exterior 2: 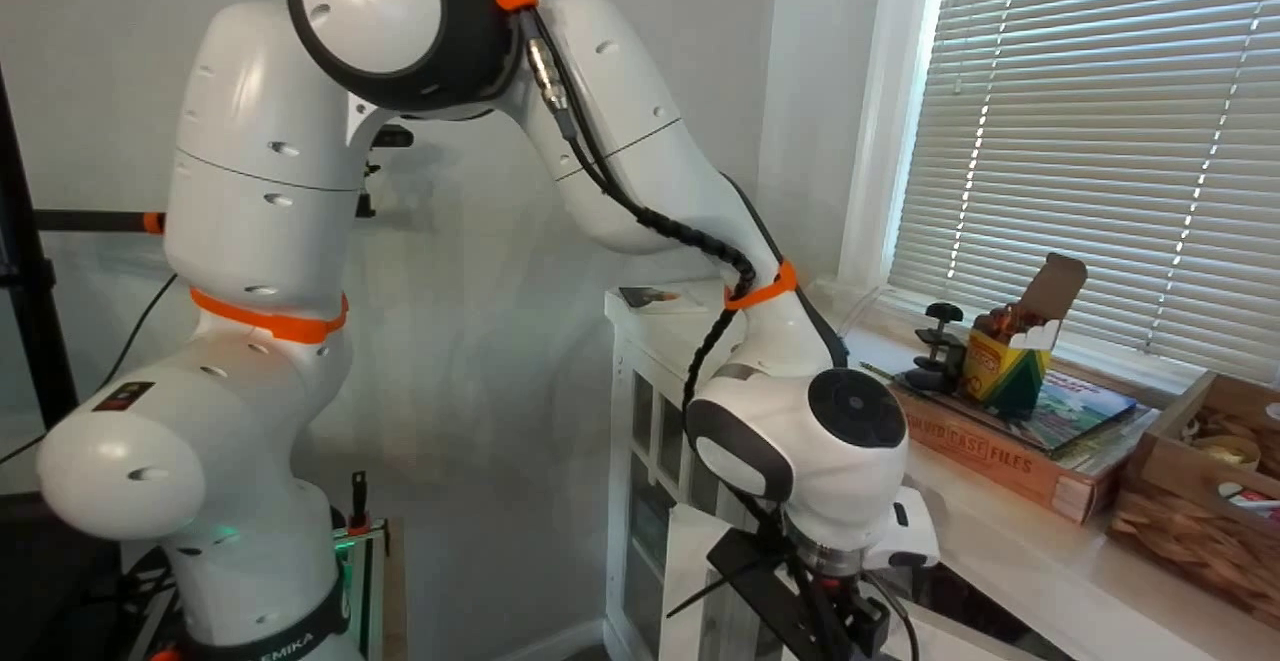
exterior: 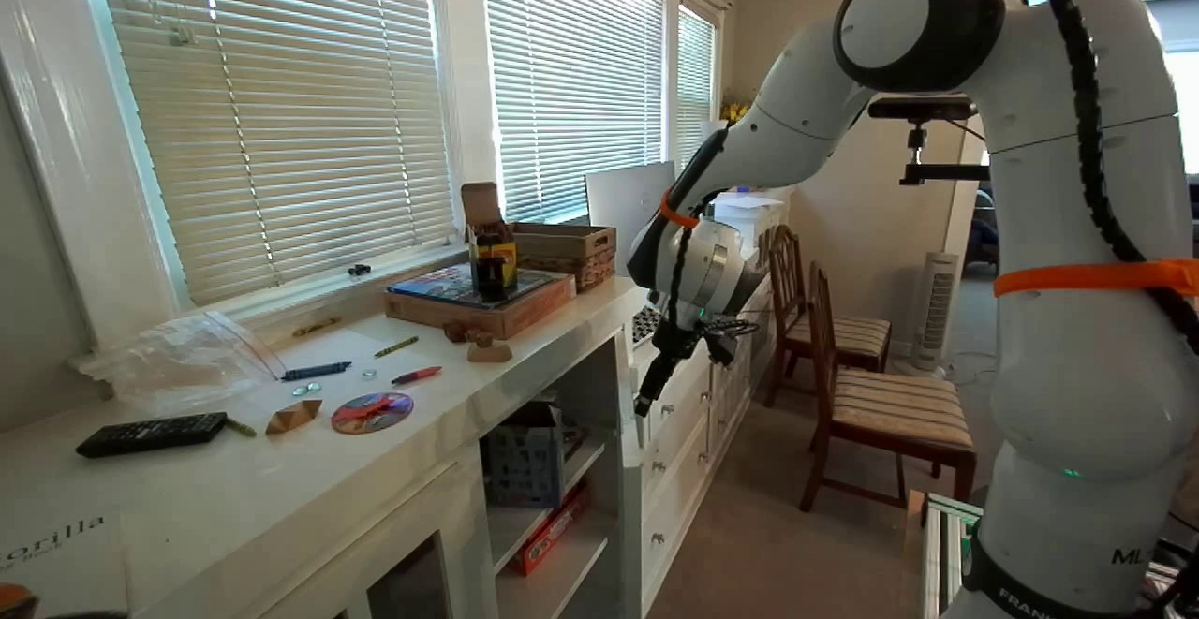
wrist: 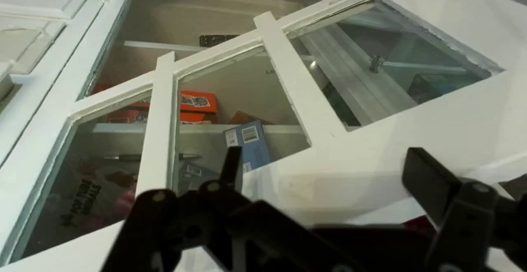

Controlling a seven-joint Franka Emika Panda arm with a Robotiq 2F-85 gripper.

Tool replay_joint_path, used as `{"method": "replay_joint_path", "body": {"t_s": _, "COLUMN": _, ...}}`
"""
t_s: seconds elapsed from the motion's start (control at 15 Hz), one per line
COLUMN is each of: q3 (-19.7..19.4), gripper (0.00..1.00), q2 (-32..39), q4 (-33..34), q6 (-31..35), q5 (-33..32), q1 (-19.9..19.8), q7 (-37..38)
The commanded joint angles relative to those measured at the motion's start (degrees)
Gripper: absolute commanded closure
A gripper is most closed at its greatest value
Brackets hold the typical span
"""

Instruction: Close the bottom right cabinet door

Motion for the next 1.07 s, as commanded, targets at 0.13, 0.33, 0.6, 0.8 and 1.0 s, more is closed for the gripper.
{"method": "replay_joint_path", "body": {"t_s": 0.13, "q3": 6.8, "gripper": 0.00, "q2": 4.2, "q4": 3.6, "q6": 10.5, "q5": 14.1, "q1": 0.2, "q7": -6.8}}
{"method": "replay_joint_path", "body": {"t_s": 0.33, "q3": 10.2, "gripper": 0.00, "q2": 6.4, "q4": 6.4, "q6": 15.6, "q5": 21.4, "q1": 0.1, "q7": -9.3}}
{"method": "replay_joint_path", "body": {"t_s": 0.6, "q3": 12.8, "gripper": 0.00, "q2": 9.8, "q4": 10.5, "q6": 21.0, "q5": 28.1, "q1": -0.2, "q7": -9.5}}
{"method": "replay_joint_path", "body": {"t_s": 0.8, "q3": 13.8, "gripper": 0.00, "q2": 12.3, "q4": 13.8, "q6": 24.5, "q5": 33.4, "q1": -0.3, "q7": -8.7}}
{"method": "replay_joint_path", "body": {"t_s": 1.0, "q3": 14.6, "gripper": 0.00, "q2": 14.5, "q4": 17.5, "q6": 28.0, "q5": 39.4, "q1": -0.3, "q7": -10.0}}
